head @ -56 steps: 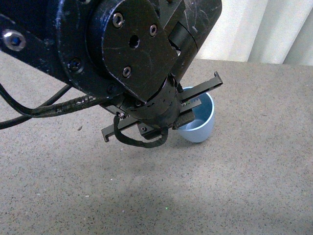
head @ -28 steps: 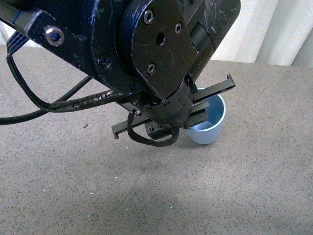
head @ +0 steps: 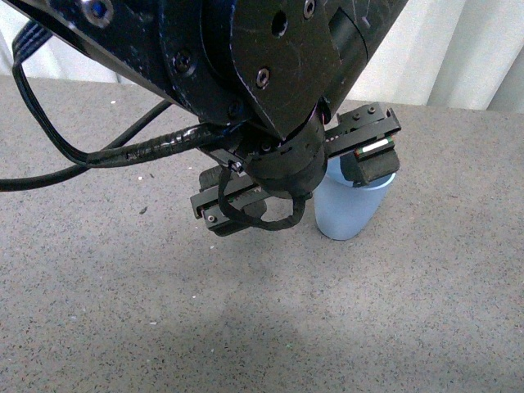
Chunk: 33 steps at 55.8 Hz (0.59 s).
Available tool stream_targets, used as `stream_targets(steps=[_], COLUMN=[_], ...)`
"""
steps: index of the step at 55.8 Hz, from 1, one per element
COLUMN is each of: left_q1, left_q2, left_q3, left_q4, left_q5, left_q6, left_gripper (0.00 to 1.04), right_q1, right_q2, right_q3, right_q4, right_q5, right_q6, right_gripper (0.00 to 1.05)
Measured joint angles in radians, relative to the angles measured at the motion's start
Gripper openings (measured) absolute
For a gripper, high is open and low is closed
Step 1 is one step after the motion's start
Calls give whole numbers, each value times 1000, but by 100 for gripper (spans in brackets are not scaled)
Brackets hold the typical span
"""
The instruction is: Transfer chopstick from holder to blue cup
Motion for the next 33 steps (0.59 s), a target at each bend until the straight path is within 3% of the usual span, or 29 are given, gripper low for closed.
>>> stream_targets(steps=[12, 16, 20, 24, 27, 31, 33], left_q1=[15, 28, 62, 152, 243, 357, 464], left_q2=[-73, -87, -127, -254, -404, -543, -620], left_q3=[-41, -191, -379, -639, -790, -931, -1025], left_q4=[29, 399, 732, 1147, 1304, 1347, 1331], left_q5=[-29, -245, -354, -311, -232, -109, 5], left_q6=[26, 225, 415, 664, 768, 816, 834], left_gripper=[98, 86, 75, 59, 46, 34, 25], right_q1=[0, 0, 0, 0, 0, 0, 0], right_q2=[0, 0, 0, 0, 0, 0, 0], right_q3=[0, 0, 0, 0, 0, 0, 0], right_q4=[0, 0, 0, -1, -1, -1, -1], right_q5=[0, 0, 0, 2, 2, 2, -1], right_q6=[0, 0, 0, 0, 0, 0, 0], right_gripper=[95, 95, 95, 95, 95, 95, 95])
